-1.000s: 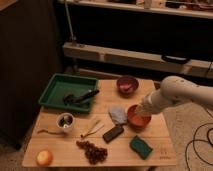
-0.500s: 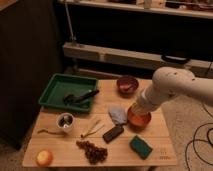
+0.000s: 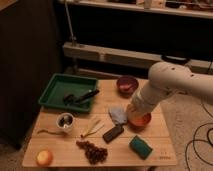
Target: Wipe red bowl with eraser
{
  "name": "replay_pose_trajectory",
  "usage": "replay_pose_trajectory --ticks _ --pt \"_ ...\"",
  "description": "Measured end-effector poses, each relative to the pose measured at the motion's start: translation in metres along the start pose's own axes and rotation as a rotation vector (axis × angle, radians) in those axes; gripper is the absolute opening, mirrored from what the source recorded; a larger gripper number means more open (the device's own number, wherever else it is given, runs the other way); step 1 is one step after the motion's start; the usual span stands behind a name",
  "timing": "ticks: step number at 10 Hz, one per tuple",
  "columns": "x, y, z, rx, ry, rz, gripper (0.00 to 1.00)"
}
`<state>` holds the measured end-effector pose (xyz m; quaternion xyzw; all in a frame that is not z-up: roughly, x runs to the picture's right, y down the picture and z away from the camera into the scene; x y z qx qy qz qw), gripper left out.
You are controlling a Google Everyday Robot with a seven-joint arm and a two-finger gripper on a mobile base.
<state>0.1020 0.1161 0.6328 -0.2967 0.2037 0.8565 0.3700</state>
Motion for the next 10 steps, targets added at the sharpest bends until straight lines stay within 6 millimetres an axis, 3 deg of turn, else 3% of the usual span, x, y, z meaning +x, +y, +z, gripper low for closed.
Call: replay_pose_trajectory --ticks 6,8,10 --pt "0.031 0.008 0.126 0.004 0.088 0.001 0.67" --pt "0.036 0.009 0.14 0.027 0.084 0.002 0.79" --pt "0.036 0.01 0.153 0.057 0.093 0.003 0.8"
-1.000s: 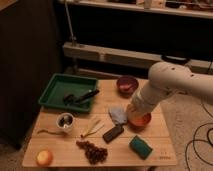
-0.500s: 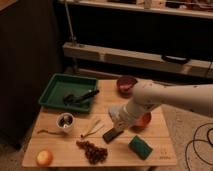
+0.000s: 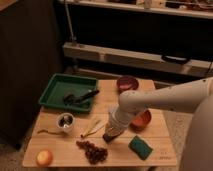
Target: Wipe red bowl with eraser
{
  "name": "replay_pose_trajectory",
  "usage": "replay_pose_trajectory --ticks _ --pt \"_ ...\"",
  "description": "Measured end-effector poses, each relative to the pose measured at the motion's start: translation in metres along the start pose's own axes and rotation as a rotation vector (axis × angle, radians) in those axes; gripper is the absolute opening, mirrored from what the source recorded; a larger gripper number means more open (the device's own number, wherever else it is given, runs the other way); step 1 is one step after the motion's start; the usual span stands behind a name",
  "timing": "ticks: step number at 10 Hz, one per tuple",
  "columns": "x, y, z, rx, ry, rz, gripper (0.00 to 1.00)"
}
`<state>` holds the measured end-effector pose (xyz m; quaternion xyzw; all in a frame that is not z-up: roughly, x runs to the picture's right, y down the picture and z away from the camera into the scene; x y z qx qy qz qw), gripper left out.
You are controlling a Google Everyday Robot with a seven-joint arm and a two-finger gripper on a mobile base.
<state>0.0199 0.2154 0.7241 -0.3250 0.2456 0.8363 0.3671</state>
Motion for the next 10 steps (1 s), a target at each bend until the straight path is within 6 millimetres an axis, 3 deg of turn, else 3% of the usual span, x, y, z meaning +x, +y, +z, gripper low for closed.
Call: replay_pose_trajectory --ticks 5,10 --pt "-0.015 0.0 0.014 0.0 0.031 0.032 0.8" --pt "-0.024 0.001 0.044 0.003 0.056 0.064 0.8"
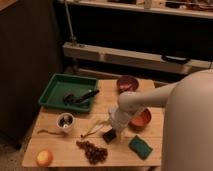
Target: Wipe red bowl with eraser
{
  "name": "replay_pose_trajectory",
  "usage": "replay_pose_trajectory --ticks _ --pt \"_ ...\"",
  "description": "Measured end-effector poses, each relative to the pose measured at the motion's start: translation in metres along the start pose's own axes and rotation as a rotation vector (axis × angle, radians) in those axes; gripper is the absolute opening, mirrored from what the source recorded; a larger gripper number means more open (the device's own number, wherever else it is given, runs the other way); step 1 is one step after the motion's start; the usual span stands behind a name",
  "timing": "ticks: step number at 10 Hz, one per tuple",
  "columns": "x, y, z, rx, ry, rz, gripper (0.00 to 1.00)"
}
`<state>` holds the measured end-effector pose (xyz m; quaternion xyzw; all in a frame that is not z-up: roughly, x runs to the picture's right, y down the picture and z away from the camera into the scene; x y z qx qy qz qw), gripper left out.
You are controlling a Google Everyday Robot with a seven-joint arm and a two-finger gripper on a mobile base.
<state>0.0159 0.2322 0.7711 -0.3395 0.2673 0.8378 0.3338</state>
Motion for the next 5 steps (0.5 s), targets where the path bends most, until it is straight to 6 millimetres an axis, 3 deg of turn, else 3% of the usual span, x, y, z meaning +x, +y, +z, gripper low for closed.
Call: replay_pose_trajectory --ticks 3,5 --pt "-0.012 0.0 0.013 -0.011 0.018 0.04 0.8" --pt "-0.018 -0.002 0.018 -0.018 0.035 0.056 0.72"
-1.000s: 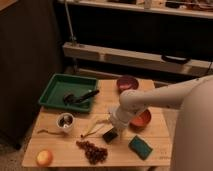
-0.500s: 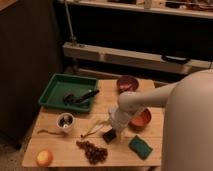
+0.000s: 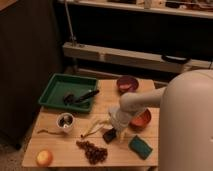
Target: Wipe red bowl with eraser
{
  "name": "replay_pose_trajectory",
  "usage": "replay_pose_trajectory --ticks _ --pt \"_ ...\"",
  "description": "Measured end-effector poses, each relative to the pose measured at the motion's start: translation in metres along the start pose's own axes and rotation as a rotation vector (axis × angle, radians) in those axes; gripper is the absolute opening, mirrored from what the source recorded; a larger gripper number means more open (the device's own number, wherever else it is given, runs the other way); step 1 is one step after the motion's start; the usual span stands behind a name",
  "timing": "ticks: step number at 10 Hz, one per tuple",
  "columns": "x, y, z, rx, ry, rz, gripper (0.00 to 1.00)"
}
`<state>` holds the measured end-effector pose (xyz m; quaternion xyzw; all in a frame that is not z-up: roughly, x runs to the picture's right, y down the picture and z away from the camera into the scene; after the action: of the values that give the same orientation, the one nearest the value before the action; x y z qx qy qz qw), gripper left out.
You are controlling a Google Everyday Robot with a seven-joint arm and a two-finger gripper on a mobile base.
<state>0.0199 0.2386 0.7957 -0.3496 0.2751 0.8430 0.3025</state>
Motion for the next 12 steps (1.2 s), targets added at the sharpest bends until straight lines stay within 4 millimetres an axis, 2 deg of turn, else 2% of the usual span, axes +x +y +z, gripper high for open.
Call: replay_pose_trajectory --ticks 1,4,6,7,9,11,12 --pt "-0.003 -0.001 0.003 0.0 0.011 0.01 0.58" --pt "-0.005 -0.003 0.004 0.003 0.02 0.023 0.29" --pt "-0.005 -0.005 0.0 -0.001 0.015 0.036 0.1" --pt "-0.006 -0.007 -0.009 -0.021 0.002 0.042 0.03" --pt "0.0 -0.013 -0.04 -0.075 -0.025 0.029 0.0" --pt "0.014 -0.021 -0.1 -0.155 -0.057 0.002 0.0" --pt "0.02 -0.024 -0.121 -0.186 -0.058 -0.012 0.0"
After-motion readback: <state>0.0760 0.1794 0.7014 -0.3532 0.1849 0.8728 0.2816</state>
